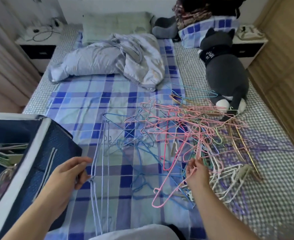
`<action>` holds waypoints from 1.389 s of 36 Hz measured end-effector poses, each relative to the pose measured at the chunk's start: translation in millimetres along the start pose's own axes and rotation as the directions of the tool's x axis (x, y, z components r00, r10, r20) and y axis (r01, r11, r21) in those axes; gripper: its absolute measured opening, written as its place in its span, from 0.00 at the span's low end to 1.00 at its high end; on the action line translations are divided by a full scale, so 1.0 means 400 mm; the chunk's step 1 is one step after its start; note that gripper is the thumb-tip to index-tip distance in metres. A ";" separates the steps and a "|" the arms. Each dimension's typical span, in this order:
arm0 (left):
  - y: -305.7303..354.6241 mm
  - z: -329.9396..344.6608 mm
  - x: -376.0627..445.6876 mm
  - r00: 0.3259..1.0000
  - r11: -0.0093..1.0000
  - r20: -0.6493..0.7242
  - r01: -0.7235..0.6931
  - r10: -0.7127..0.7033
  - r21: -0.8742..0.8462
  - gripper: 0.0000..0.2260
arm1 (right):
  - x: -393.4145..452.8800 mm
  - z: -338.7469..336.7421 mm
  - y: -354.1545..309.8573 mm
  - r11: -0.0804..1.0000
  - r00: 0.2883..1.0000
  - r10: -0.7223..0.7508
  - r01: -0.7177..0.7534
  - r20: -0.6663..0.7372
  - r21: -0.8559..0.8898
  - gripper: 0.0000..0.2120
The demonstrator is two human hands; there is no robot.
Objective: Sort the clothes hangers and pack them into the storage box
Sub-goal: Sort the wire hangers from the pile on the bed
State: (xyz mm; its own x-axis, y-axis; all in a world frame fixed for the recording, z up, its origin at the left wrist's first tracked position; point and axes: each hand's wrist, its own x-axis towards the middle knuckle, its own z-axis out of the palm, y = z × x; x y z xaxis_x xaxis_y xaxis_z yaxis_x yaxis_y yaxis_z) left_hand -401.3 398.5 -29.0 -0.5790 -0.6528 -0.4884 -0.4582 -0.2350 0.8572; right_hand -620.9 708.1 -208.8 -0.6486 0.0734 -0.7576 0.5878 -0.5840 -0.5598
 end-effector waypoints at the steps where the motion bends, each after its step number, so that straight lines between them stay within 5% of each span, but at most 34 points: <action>1: 0.000 0.000 -0.001 1.000 1.000 -0.009 0.000 0.000 -0.008 0.10 | 0.001 -0.006 0.002 0.999 1.000 0.009 -0.009 -0.005 -0.033 0.11; 12: -0.008 0.014 0.009 0.998 1.000 -0.056 -0.001 0.000 -0.028 0.11 | 0.100 0.020 0.003 0.970 0.992 0.079 -0.100 -0.102 -0.221 0.11; 16: -0.017 0.029 0.013 0.997 1.000 -0.079 0.015 -0.016 -0.017 0.11 | 0.133 0.052 -0.010 0.897 0.979 -0.048 -0.045 -0.198 -0.441 0.10; 18: -0.021 0.037 0.013 0.996 1.000 -0.087 0.026 -0.027 -0.011 0.10 | 0.134 0.062 -0.025 0.732 0.964 -0.192 0.015 -0.185 -0.681 0.08; 20: -0.023 0.051 0.010 0.994 0.999 -0.100 0.033 -0.034 -0.014 0.10 | 0.126 0.070 -0.057 0.457 0.942 -0.329 0.097 -0.067 -0.884 0.13; 23: -0.024 0.073 0.007 0.994 0.999 -0.105 0.039 -0.041 -0.024 0.10 | 0.110 0.091 -0.129 0.157 0.943 -0.312 0.171 0.116 -0.973 0.13; 25: -0.027 0.082 0.007 0.994 0.998 -0.098 0.045 -0.049 -0.035 0.10 | 0.084 0.124 -0.186 0.076 0.959 -0.243 0.171 0.148 -0.982 0.12; 32: -0.020 0.098 0.005 0.999 1.000 -0.036 0.027 -0.028 -0.014 0.11 | -0.013 0.223 -0.350 0.000 0.988 0.148 0.043 0.043 -0.999 0.07; 37: 0.000 0.098 0.015 1.000 1.000 -0.018 0.010 -0.010 0.003 0.11 | -0.118 0.278 -0.302 0.200 0.941 0.206 0.229 0.270 -0.953 0.06; 41: 0.055 0.109 0.008 0.999 0.994 0.025 -0.018 0.021 -0.107 0.10 | -0.255 0.329 -0.178 0.277 0.833 0.225 0.442 0.505 -0.853 0.04; 47: 0.121 0.125 0.010 0.986 0.959 0.148 -0.030 0.074 -0.281 0.11 | -0.402 0.405 0.080 0.181 0.712 0.189 0.651 0.676 -0.737 0.21; 50: 0.113 0.145 0.008 0.985 0.951 0.152 -0.028 0.078 -0.308 0.11 | -0.423 0.413 0.209 -0.026 0.644 0.220 0.754 0.732 -0.656 0.27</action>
State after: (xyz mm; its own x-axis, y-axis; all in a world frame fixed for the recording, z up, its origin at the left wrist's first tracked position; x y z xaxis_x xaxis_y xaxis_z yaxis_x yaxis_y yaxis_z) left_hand -463.0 427.7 -1.4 -0.7084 -0.5525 -0.4391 -0.2115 -0.4274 0.8790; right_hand -541.7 513.4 -72.2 -0.6427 -0.6733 -0.3655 -0.1873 0.6007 -0.7772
